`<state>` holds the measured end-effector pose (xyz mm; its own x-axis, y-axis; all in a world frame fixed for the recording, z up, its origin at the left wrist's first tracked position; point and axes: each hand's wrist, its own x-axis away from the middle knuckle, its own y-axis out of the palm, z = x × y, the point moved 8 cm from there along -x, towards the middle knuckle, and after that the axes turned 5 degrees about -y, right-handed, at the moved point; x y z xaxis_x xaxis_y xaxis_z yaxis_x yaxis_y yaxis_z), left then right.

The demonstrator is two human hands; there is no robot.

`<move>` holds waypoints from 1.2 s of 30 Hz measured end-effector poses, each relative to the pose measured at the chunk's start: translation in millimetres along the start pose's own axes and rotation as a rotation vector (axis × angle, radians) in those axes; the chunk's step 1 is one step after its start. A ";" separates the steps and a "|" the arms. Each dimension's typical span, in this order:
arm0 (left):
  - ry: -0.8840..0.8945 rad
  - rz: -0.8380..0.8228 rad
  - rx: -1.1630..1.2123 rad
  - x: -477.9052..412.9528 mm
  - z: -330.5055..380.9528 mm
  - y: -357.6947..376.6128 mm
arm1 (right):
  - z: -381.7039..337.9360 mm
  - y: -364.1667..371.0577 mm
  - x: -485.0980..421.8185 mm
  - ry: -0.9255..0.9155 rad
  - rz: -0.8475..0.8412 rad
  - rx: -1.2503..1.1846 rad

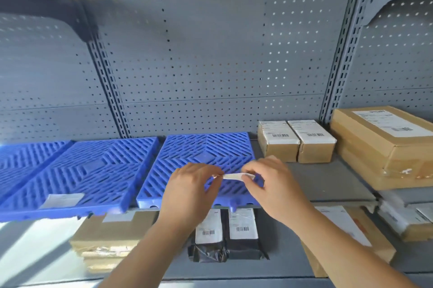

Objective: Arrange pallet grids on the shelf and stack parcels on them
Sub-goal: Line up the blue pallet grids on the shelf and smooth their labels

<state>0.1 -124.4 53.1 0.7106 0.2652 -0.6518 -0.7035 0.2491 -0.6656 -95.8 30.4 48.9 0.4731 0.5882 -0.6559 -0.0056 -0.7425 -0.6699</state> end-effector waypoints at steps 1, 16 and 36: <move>-0.004 0.009 -0.004 -0.9 -11.7 -6.6 | -7.1 6.8 -5.3 -0.008 0.015 0.000; 0.097 -0.083 -0.026 12.9 -93.8 -15.8 | -43.9 74.8 -9.0 -0.040 -0.020 0.201; -0.015 -0.122 0.079 31.5 -90.8 -2.8 | -41.6 64.4 16.8 -0.006 -0.066 0.203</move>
<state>25.7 -201.3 1.5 0.7910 0.2421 -0.5619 -0.6113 0.3524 -0.7086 -51.6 -20.8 9.2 0.4734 0.6357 -0.6097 -0.1526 -0.6225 -0.7676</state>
